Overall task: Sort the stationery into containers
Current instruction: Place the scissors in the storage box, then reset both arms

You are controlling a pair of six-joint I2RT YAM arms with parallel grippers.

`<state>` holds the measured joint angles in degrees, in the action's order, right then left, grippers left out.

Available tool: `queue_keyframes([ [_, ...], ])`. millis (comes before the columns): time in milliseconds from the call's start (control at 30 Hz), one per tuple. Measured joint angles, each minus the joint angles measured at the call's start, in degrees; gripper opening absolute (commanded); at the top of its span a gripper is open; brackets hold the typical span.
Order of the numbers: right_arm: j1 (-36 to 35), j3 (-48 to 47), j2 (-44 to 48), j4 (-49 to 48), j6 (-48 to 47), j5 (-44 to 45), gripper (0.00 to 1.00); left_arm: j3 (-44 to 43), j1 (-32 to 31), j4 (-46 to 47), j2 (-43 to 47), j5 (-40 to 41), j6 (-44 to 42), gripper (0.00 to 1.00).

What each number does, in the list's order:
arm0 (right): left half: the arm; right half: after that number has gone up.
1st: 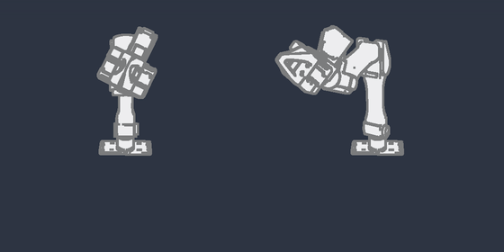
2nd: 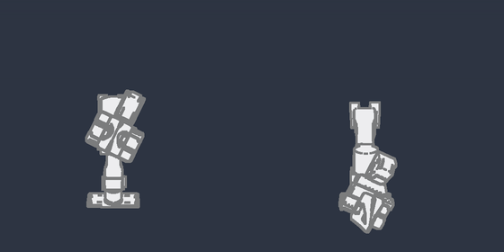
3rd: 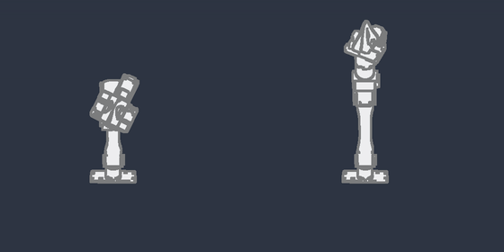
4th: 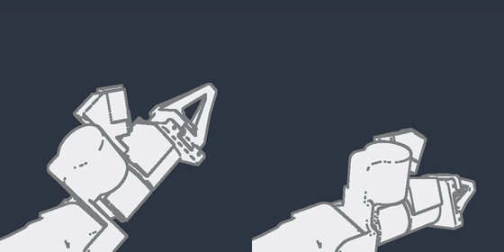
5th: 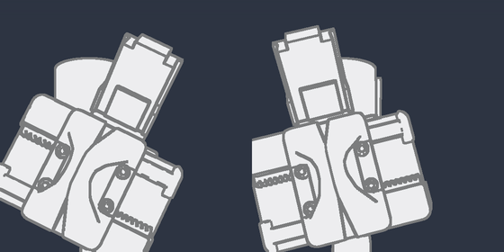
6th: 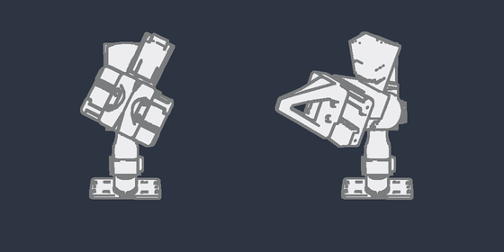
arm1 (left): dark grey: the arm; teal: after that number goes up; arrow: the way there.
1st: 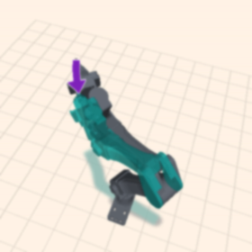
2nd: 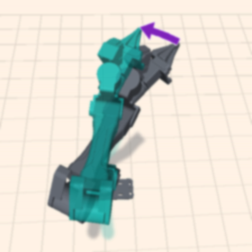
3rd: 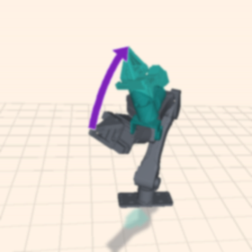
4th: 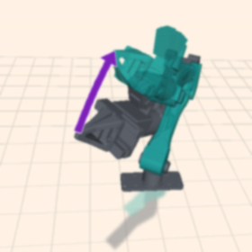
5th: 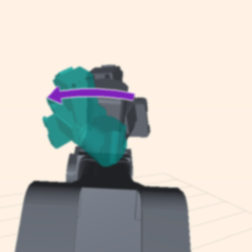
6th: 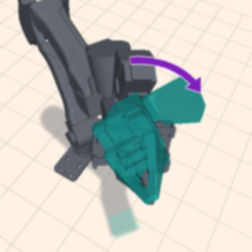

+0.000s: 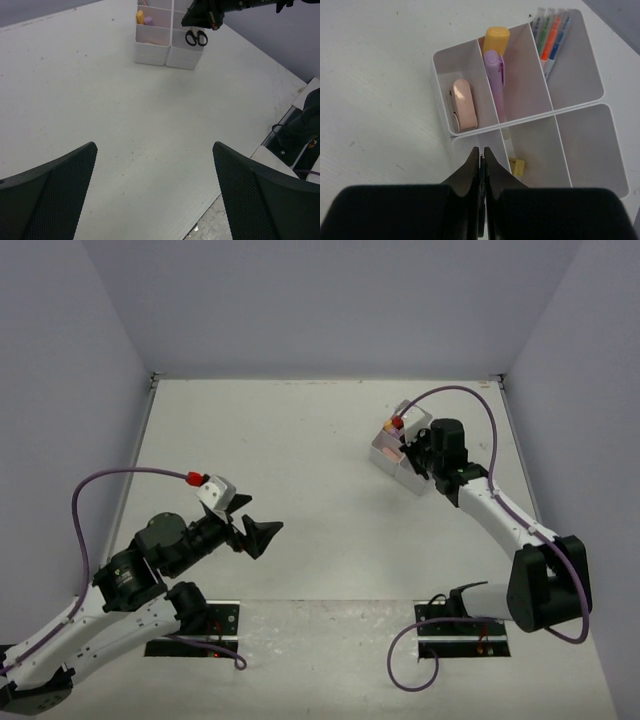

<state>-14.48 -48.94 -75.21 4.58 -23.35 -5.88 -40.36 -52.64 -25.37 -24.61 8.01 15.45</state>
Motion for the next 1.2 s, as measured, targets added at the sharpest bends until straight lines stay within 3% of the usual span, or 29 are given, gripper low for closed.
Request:
queue_keyframes([
  [133, 0.7, -0.6, -3.7, 0.0, -2.0, -0.5, 0.01, 0.7, 0.0, 0.4, 0.3, -1.3, 0.0, 1.0],
  [333, 1.1, -0.8, -5.1, -0.2, -3.3, -1.8, 0.38, 0.9, 0.0, 0.5, -0.7, -2.8, 0.0, 1.0],
  [367, 1.1, -0.8, -5.0, -0.6, -3.4, -2.3, 0.38, 0.9, 0.0, 0.5, -0.9, -3.0, -0.1, 1.0],
  [433, 1.1, -0.8, -4.9, -1.0, -3.4, -2.8, 0.67, 0.9, 0.0, 0.5, -1.0, -3.2, -0.1, 1.0],
  [467, 1.0, -0.8, -4.8, -1.1, -3.3, -2.9, 0.95, 0.9, 0.0, 0.5, -1.1, -3.3, -0.1, 1.0],
  [500, 1.0, -0.8, -4.5, -1.2, -3.0, -3.2, 0.99, 0.9, 0.0, 0.5, -1.1, -3.3, -0.1, 1.0],
  [733, 0.6, 0.5, 6.1, -2.6, 4.0, -4.3, 0.99, 0.8, 3.1, 0.2, -1.4, 1.7, 1.0, 1.0],
  [933, -2.6, 1.4, 28.9, -1.7, 21.5, -1.1, 0.99, 0.6, 22.6, -0.9, -5.4, 10.5, 4.3, 1.0],
  [1100, -2.7, -7.4, 38.4, 12.7, 32.8, 3.0, 0.99, 0.5, 34.7, -1.4, -8.4, 12.2, 5.1, 1.0],
  [1200, -2.8, -8.9, 43.2, 20.9, 35.5, 7.5, 0.99, 0.5, 36.5, -1.8, -8.7, 12.9, 5.1, 1.0],
])
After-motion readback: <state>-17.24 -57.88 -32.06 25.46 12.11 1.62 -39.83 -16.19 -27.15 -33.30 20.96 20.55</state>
